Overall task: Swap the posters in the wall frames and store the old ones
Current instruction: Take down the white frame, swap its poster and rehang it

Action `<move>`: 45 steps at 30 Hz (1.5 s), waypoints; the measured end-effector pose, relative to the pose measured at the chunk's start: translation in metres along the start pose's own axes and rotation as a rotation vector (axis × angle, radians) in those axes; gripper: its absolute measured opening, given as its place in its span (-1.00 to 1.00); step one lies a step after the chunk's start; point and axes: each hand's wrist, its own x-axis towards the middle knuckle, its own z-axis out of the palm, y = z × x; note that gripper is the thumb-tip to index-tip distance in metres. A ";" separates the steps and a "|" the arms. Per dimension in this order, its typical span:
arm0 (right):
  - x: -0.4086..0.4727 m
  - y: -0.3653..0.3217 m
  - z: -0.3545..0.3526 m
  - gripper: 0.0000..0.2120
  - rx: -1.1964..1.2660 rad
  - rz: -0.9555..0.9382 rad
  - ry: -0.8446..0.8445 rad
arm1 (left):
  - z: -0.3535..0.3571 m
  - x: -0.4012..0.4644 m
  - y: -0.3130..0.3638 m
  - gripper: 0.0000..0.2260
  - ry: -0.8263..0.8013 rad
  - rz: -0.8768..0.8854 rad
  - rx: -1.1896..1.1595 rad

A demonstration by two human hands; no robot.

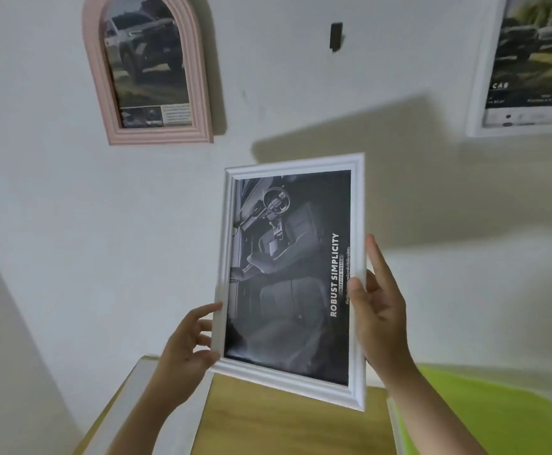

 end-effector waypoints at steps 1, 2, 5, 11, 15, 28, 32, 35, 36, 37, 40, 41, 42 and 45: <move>-0.009 -0.001 0.003 -0.48 0.014 0.031 -0.017 | 0.001 -0.010 -0.007 -0.36 -0.008 -0.036 -0.006; -0.018 0.001 0.005 -0.48 0.027 0.069 -0.027 | 0.002 -0.020 -0.014 -0.37 -0.016 -0.068 -0.011; -0.048 0.007 0.010 -0.50 0.064 0.164 -0.041 | 0.005 -0.049 -0.036 -0.40 -0.019 -0.170 -0.018; -0.102 0.018 0.021 -0.62 0.057 0.355 -0.109 | 0.017 -0.088 -0.052 -0.49 0.013 -0.299 0.133; -0.133 0.019 0.029 -0.68 0.006 0.442 -0.137 | 0.030 -0.085 -0.031 -0.59 0.025 -0.245 0.128; -0.185 0.014 0.062 -0.65 -0.079 0.547 -0.189 | 0.065 -0.048 0.031 -0.71 -0.078 -0.134 0.281; -0.188 0.013 0.065 -0.67 0.030 0.590 -0.261 | 0.059 -0.048 0.030 -0.71 0.025 -0.160 0.354; -0.189 0.021 0.062 -0.72 0.115 0.623 -0.312 | 0.047 -0.048 0.032 -0.68 0.077 -0.224 0.406; -0.191 0.028 0.060 -0.72 0.112 0.651 -0.313 | 0.042 -0.049 0.032 -0.66 0.089 -0.240 0.413; -0.194 0.036 0.057 -0.73 0.093 0.684 -0.312 | 0.036 -0.050 0.031 -0.66 0.095 -0.253 0.416; -0.204 0.068 0.044 -0.70 -0.075 0.785 -0.300 | 0.018 -0.054 0.026 -0.65 0.116 -0.276 0.375; -0.206 0.078 0.039 -0.66 -0.134 0.822 -0.299 | 0.011 -0.055 0.024 -0.65 0.118 -0.280 0.349; -0.208 0.085 0.034 -0.62 -0.170 0.865 -0.291 | 0.005 -0.056 0.021 -0.65 0.118 -0.285 0.317; -0.213 0.097 0.024 -0.59 -0.132 0.990 -0.270 | -0.011 -0.057 0.007 -0.65 0.136 -0.325 0.200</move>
